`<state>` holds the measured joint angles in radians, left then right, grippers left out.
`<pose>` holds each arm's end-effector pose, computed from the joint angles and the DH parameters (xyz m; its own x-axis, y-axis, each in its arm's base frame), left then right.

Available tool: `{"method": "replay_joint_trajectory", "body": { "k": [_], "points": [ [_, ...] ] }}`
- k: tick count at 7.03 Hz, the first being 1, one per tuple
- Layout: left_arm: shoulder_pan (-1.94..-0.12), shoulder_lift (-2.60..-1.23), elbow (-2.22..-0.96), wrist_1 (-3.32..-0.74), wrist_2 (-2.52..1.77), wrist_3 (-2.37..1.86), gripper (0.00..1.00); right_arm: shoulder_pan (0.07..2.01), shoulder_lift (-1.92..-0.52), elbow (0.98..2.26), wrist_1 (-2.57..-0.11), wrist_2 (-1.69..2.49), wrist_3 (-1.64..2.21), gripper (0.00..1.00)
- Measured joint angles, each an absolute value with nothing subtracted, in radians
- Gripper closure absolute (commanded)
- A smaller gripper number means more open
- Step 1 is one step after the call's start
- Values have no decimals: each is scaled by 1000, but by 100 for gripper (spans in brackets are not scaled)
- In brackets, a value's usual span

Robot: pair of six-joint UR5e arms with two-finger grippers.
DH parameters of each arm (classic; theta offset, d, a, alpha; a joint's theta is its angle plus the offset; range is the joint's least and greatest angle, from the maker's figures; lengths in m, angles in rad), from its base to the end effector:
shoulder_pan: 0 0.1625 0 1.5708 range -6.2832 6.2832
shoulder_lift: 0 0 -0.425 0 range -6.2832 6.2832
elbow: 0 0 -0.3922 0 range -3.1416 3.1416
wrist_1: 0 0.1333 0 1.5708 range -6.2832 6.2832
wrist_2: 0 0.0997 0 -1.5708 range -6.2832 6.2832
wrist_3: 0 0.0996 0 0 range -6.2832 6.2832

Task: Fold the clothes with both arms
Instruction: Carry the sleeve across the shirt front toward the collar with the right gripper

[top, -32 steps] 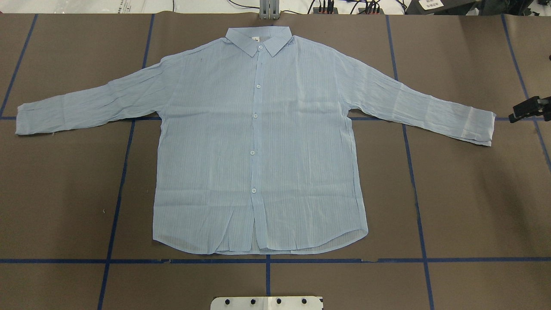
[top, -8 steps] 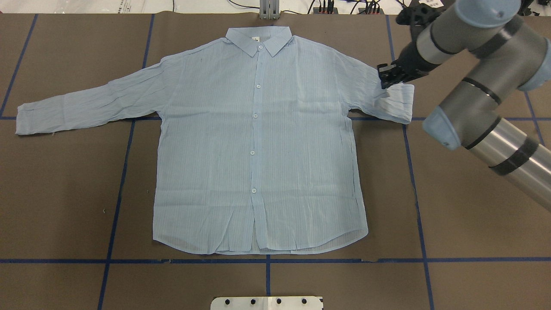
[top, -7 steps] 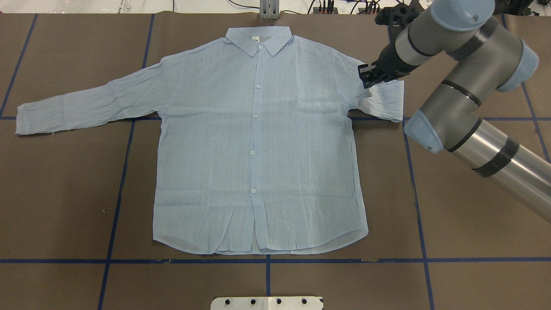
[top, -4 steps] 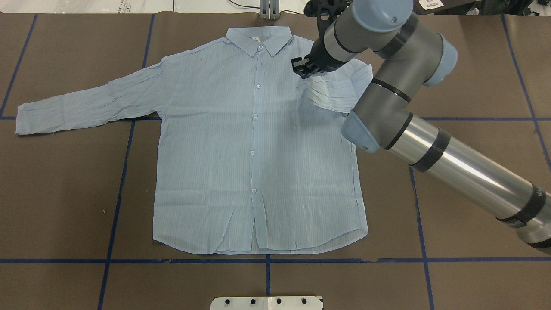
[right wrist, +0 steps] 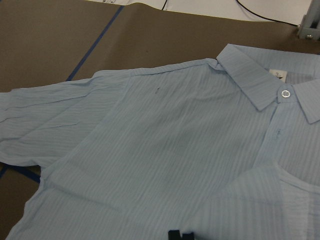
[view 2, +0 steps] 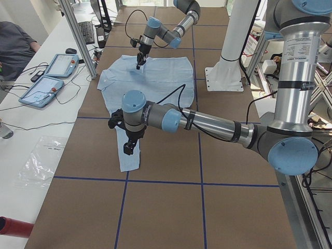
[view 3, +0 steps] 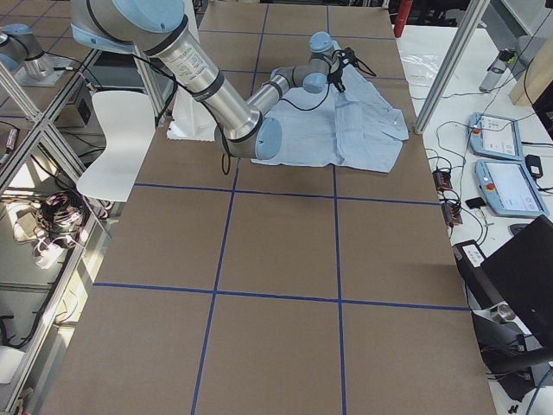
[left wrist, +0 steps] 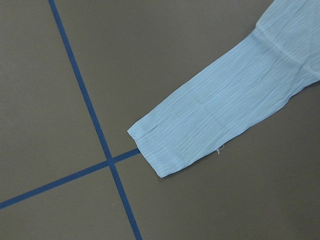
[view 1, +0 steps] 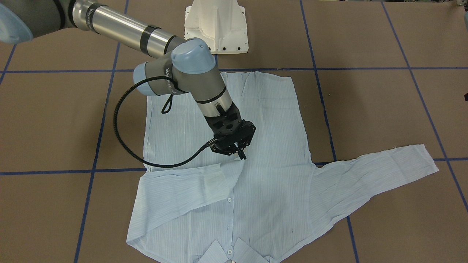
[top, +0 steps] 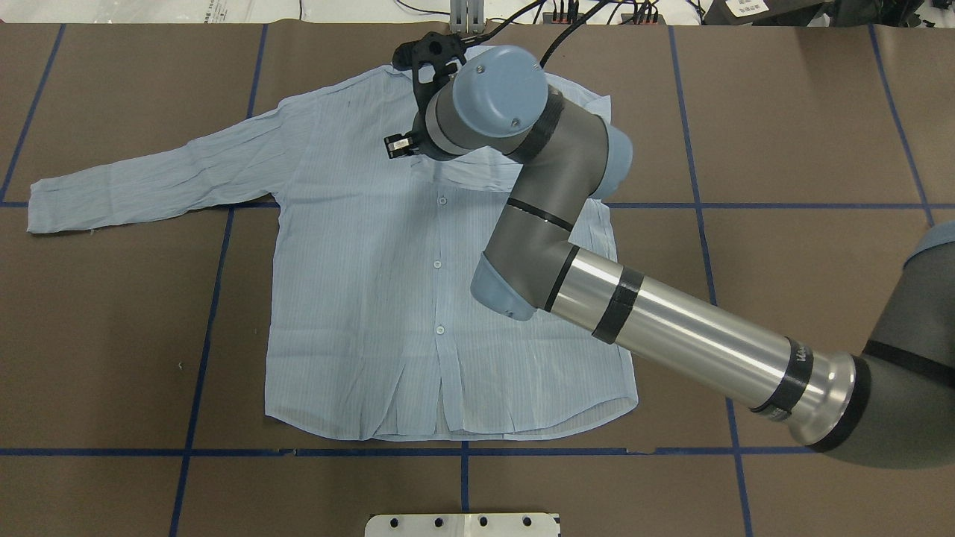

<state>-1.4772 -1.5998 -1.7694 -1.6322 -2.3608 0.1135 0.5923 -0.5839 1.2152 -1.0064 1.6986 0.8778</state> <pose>-0.0146 -0.5136 0.5376 0.6673 0.3737 -0.6442 -0.1662 0.9179 0.3603 -0.5961 -0.5465 0.1087 0.5247 -0.4106 0.7457 -0.1561 0.8147 0.5585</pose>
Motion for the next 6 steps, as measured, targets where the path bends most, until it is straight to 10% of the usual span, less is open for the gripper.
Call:
{"method": "replay_joint_trajectory", "body": {
  "k": [2, 3, 4, 5, 6],
  "points": [
    [-1477, -1598, -1765, -1632, -2361, 114, 0, 515, -545, 1174, -1006, 1601, 878, 100],
    [-1477, -1596, -1763, -1632, -2361, 114, 0, 490, -538, 1159, -1006, 1571, 878, 81],
    [-1477, -1594, -1762, -1632, -2361, 114, 0, 477, -528, 1143, -1008, 1559, 883, 26],
    [-1477, -1594, -1760, -1632, -2361, 114, 0, 469, -510, 1123, -1010, 1554, 899, 4],
    [-1477, -1594, -1757, -1632, -2361, 114, 0, 465, -489, 1105, -1017, 1550, 919, 2]
  ]
}}
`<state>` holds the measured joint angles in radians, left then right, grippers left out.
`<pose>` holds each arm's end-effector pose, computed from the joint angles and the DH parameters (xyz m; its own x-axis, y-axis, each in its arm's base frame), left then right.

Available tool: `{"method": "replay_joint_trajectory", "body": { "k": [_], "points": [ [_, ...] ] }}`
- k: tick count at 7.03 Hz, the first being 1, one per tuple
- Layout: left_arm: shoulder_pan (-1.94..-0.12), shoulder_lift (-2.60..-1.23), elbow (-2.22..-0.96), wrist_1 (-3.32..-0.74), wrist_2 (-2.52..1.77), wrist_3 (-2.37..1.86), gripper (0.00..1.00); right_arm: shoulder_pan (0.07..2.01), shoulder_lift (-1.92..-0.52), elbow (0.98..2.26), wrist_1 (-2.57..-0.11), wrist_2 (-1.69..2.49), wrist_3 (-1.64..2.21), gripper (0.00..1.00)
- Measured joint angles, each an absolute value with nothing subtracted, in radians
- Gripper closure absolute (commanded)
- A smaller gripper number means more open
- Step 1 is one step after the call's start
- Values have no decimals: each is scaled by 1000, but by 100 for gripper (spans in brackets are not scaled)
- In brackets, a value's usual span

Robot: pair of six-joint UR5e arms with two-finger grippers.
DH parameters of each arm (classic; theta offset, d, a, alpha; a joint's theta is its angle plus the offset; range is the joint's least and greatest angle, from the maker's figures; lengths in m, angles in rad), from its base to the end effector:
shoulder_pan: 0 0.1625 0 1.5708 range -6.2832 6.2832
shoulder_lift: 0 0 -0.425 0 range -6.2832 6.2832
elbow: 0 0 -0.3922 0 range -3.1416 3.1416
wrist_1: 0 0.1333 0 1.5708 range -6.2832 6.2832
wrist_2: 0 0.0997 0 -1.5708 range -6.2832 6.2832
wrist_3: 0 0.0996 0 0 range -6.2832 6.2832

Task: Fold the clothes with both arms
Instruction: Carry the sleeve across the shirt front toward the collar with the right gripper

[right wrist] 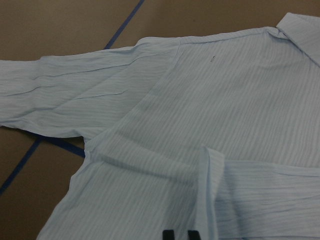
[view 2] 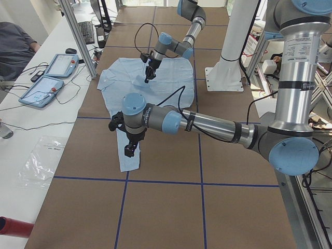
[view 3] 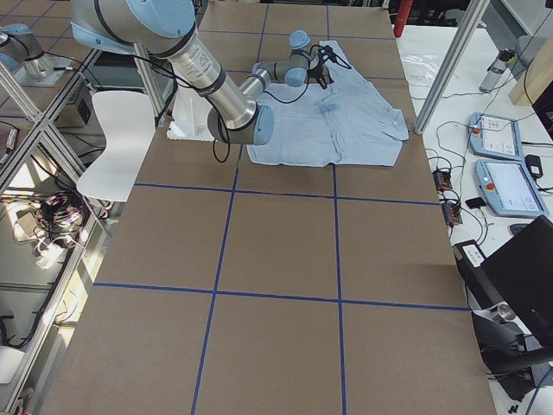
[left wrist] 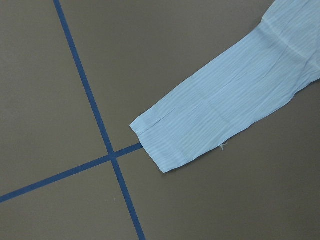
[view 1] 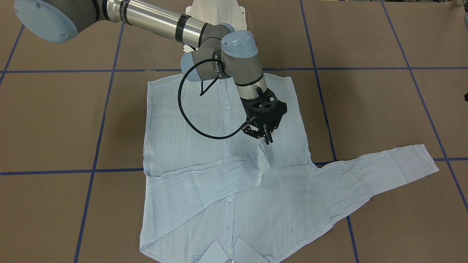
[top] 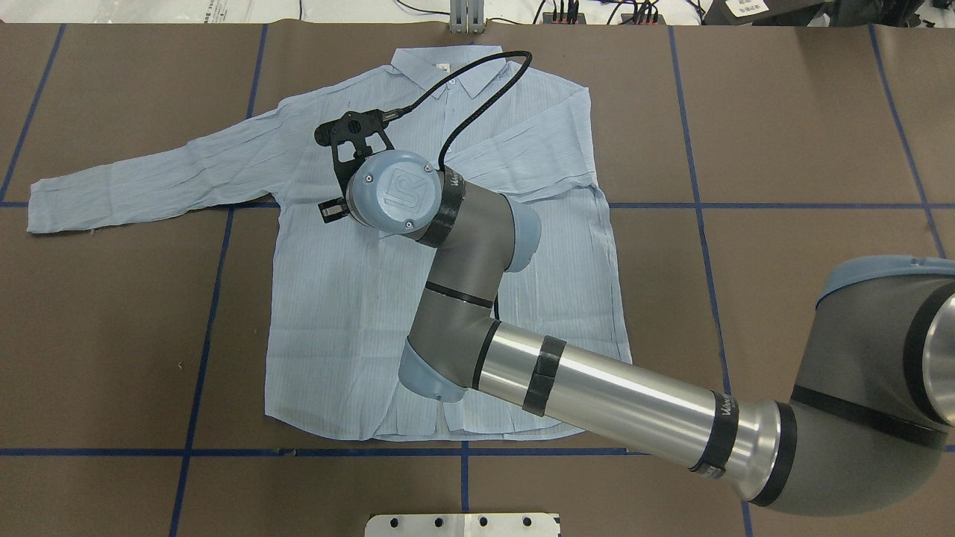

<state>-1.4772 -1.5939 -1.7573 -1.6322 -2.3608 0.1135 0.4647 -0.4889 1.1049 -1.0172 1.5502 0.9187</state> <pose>-0.0148 -0.5119 0.5466 0.6684 0.3621 -0.6497 -0.1668 0.9242 0.3435 -0.6777 -0.4911 0.0826 0.5597 -0.3981 0.7268 -0.1577 0.8098 0.5651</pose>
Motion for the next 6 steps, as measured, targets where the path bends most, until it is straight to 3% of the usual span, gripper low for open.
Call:
{"method": "replay_joint_trajectory", "body": {
  "k": [4, 6],
  "points": [
    [-1470, -1645, -1744, -1656, -2355, 105, 0, 486, -408, 1081, -1220, 1609, 1036, 2],
    [-1454, -1699, -1692, -1733, -2358, 50, 0, 591, -432, 1148, -1440, 1802, 1059, 0]
  ]
}}
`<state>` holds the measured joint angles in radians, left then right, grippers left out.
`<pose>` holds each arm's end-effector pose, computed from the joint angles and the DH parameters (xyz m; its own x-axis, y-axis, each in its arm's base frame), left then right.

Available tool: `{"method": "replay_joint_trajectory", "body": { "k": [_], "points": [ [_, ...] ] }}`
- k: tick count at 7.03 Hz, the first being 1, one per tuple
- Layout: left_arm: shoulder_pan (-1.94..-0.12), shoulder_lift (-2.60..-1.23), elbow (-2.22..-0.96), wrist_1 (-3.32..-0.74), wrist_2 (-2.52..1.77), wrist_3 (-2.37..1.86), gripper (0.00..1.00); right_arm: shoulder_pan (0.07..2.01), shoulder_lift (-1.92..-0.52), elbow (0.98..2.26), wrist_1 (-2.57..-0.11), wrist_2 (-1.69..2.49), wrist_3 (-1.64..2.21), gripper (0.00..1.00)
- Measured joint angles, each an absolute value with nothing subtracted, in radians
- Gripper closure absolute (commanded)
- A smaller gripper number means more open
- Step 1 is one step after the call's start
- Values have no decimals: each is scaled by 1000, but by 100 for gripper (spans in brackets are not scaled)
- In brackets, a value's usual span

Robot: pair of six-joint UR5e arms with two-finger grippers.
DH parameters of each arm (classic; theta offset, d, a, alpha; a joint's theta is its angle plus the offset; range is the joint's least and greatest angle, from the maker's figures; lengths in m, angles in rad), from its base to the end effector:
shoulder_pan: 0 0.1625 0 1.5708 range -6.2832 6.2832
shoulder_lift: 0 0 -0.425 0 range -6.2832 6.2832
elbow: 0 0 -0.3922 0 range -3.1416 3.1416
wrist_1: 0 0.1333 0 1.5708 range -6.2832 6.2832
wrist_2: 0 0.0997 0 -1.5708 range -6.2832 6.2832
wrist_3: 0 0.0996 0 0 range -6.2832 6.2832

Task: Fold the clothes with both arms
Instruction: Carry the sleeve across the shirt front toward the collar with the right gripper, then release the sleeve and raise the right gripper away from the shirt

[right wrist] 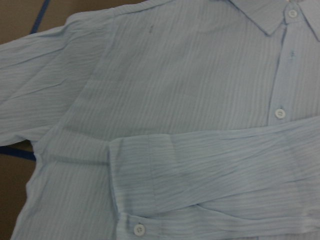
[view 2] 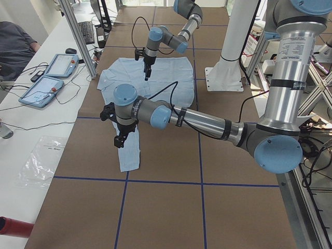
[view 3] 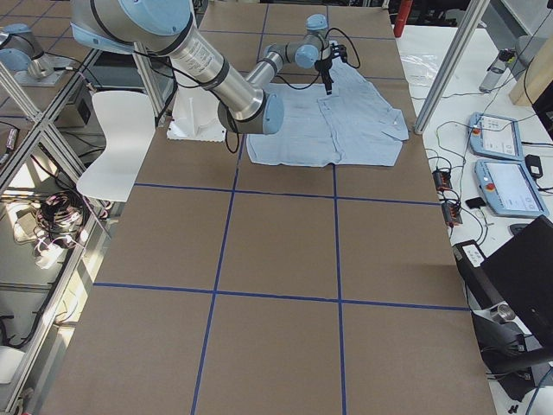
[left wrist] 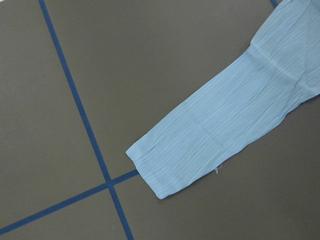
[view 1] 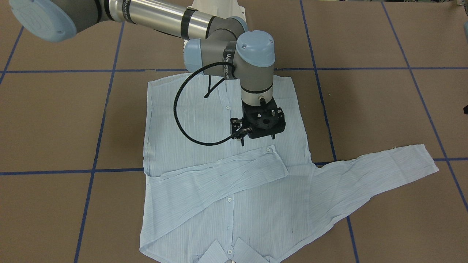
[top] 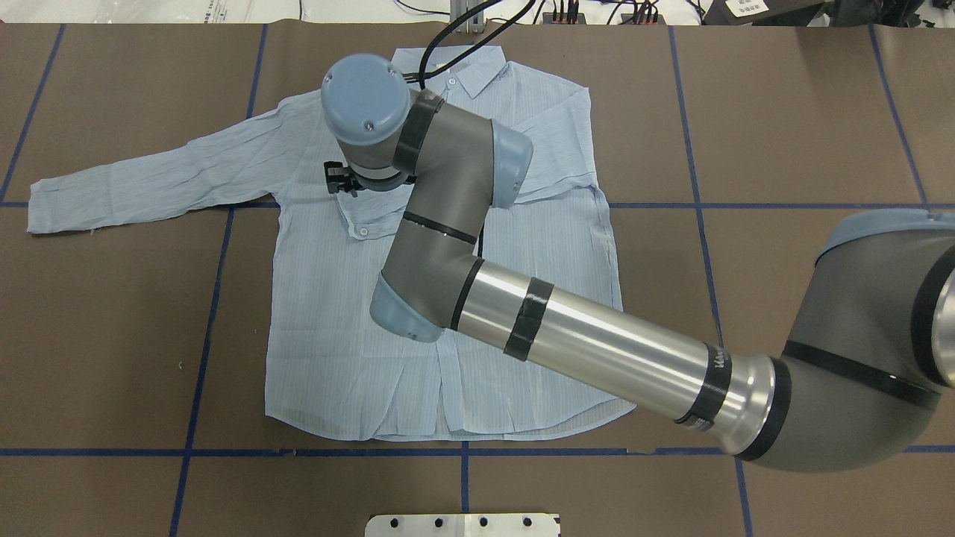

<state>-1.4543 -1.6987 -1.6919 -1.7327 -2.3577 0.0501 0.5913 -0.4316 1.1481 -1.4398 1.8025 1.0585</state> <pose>0.0020 -0.5573 0.5120 0.6622 0.4082 -0.6284 -0.1399 0.8912 0.4315 -0.6196 -0.5490 0.0721 0.6748 -0.1215 0.7279 -0.0790 0.9688 0.2350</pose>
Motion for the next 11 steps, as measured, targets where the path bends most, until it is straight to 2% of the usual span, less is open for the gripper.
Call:
{"method": "replay_joint_trajectory", "body": {
  "k": [3, 5, 6, 8, 11],
  "points": [
    [-1418, -1690, -1627, -1924, -2355, -41, 0, 825, -642, 1330, -1555, 2017, 925, 0],
    [-1373, -1686, -1531, -2048, -2349, -173, 0, 969, -820, 1430, -1561, 2104, 692, 0],
    [-1333, -1685, -1453, -2190, -2317, -306, 0, 1042, -912, 1474, -1561, 2155, 588, 0],
    [-1263, -1685, -1283, -2469, -2219, -520, 2, 1177, -1082, 1537, -1562, 2243, 427, 0],
    [-1208, -1687, -1179, -2581, -2158, -613, 2, 1254, -1192, 1578, -1562, 2274, 381, 0]
  ]
}}
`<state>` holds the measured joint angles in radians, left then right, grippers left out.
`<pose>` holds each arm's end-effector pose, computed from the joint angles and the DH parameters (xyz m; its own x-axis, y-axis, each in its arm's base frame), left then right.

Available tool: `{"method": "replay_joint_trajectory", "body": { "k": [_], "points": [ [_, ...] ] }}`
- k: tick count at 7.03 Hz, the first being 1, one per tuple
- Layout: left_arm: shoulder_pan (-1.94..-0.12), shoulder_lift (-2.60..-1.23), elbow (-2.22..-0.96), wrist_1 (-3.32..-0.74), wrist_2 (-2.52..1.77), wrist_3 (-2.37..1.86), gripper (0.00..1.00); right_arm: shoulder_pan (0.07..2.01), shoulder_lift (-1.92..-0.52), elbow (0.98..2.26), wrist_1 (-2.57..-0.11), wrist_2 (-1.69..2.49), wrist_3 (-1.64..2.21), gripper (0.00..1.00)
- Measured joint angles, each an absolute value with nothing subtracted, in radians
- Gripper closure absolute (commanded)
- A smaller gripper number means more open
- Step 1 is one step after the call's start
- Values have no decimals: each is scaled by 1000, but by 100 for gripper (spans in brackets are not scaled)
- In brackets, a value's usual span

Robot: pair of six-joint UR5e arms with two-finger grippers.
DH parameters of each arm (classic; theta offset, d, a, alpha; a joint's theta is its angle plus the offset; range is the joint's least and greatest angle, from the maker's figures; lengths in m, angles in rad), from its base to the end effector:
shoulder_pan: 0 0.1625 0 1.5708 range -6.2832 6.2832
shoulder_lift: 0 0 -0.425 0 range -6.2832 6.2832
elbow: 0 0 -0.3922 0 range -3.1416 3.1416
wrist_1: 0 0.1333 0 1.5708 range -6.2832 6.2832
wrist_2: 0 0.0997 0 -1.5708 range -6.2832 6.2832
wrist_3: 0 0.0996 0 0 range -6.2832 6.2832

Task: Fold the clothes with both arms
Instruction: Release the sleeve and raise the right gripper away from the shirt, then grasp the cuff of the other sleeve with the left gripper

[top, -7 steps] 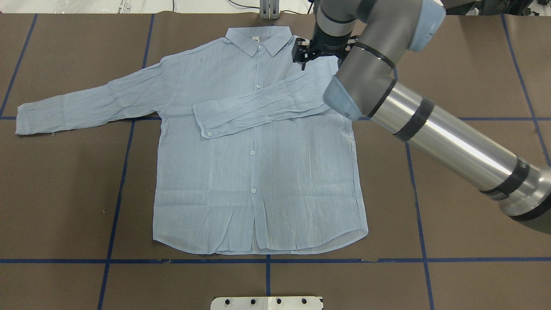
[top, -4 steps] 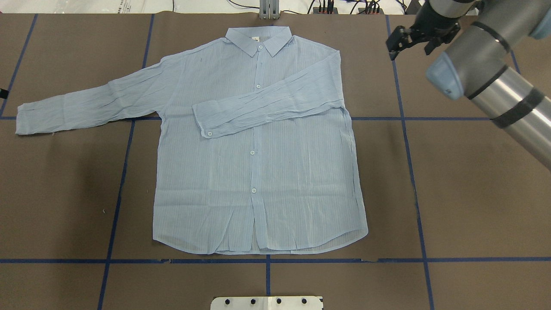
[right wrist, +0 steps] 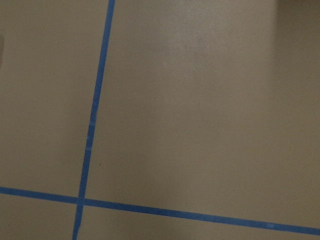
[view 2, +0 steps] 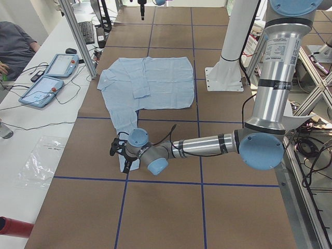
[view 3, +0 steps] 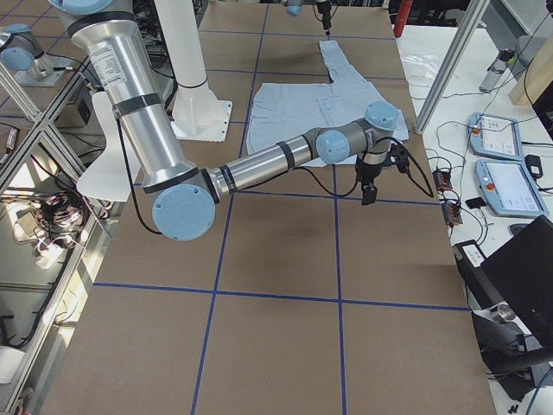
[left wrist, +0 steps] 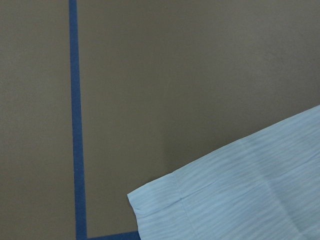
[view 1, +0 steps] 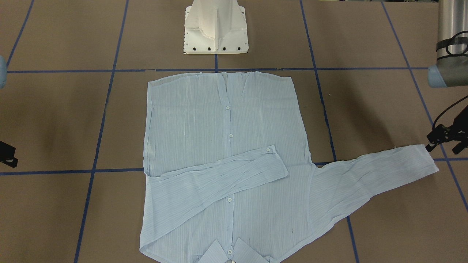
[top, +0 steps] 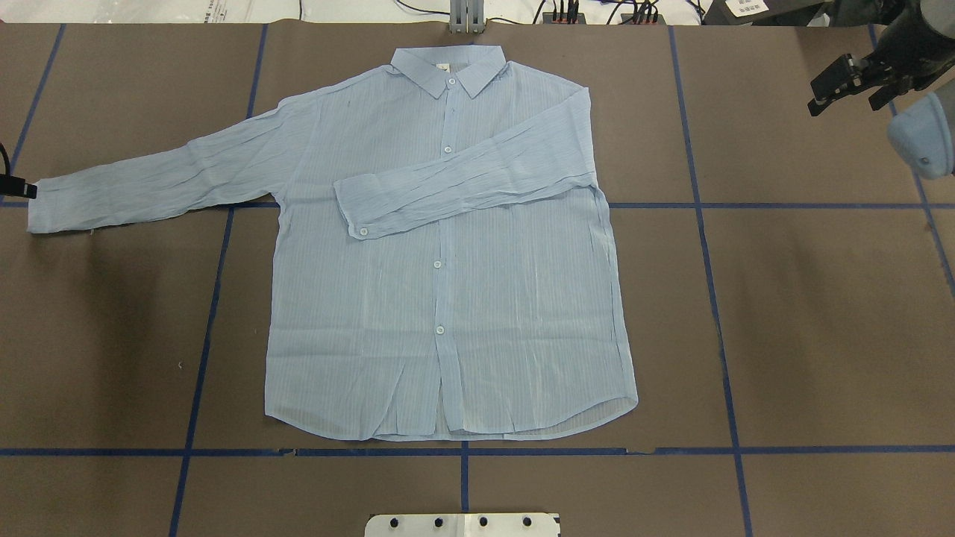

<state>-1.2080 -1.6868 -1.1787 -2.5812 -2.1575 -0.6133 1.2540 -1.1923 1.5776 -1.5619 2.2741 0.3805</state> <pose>0.1243 -0.5477 0.6863 0.6806 0.1259 -0.7217 0.1569 0.9372 0.3114 -0.1345 -0.6312 0.4419 0.7079 -0.1139 0.6971 0.0266 0.9905 0.1348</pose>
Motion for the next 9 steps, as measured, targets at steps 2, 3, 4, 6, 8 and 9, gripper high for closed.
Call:
{"method": "replay_joint_trajectory", "body": {
  "k": [2, 3, 4, 6, 8, 9],
  "points": [
    [-1174, -1686, -1153, -2606, -2152, -617, 10, 1257, -1207, 1589, -1556, 2271, 379, 0],
    [-1158, -1685, -1147, -2609, -2151, -616, 23, 1258, -1210, 1591, -1556, 2270, 379, 0],
    [-1147, -1684, -1144, -2611, -2151, -616, 35, 1258, -1211, 1592, -1555, 2270, 379, 0],
    [-1139, -1683, -1143, -2612, -2150, -613, 38, 1258, -1212, 1593, -1554, 2271, 379, 0],
    [-1138, -1682, -1142, -2613, -2149, -610, 51, 1257, -1211, 1592, -1553, 2273, 380, 0],
    [-1137, -1682, -1142, -2612, -2149, -609, 61, 1257, -1210, 1592, -1553, 2274, 380, 0]
  ]
}}
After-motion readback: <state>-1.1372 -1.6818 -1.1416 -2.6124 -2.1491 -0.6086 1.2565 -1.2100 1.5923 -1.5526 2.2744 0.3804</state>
